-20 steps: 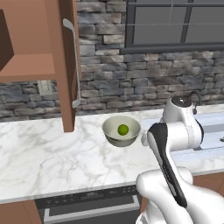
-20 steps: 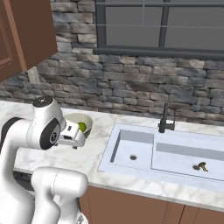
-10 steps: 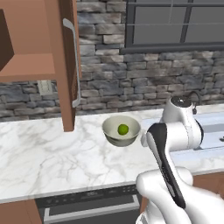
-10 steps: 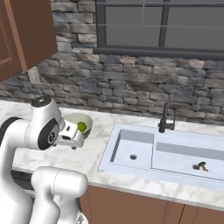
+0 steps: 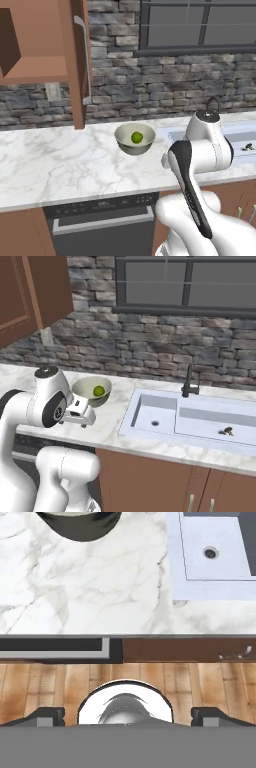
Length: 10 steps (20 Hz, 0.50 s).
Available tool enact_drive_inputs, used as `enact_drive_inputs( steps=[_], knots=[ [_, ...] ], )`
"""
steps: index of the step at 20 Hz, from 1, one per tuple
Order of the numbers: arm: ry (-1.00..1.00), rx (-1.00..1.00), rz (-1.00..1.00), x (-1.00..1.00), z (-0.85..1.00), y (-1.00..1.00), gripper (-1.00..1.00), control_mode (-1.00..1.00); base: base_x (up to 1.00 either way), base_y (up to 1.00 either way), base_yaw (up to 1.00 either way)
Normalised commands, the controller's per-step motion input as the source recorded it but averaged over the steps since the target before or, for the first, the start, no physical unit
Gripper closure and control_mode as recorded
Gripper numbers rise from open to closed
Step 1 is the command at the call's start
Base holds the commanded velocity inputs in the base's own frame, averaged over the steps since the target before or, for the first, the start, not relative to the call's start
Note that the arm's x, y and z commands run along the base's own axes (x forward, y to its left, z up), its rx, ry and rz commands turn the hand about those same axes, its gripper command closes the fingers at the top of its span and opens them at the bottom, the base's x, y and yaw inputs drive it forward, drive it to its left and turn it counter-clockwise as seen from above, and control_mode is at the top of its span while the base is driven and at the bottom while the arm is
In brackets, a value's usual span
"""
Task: Pick the limes from the cabinet and place them in one bowl. Pick the mushroom from the sink and place it in the other bowl.
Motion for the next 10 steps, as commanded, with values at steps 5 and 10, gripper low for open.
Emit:
enact_drive_inputs(
  steps=[5,10],
  knots=[
    [0.00,0.00,0.00,0.00,0.00,0.00,-1.00,1.00,-0.39,0.37,-0.08],
    [0.00,0.00,0.00,0.00,0.00,0.00,-1.00,1.00,-0.32,0.58,-0.16]
  ],
)
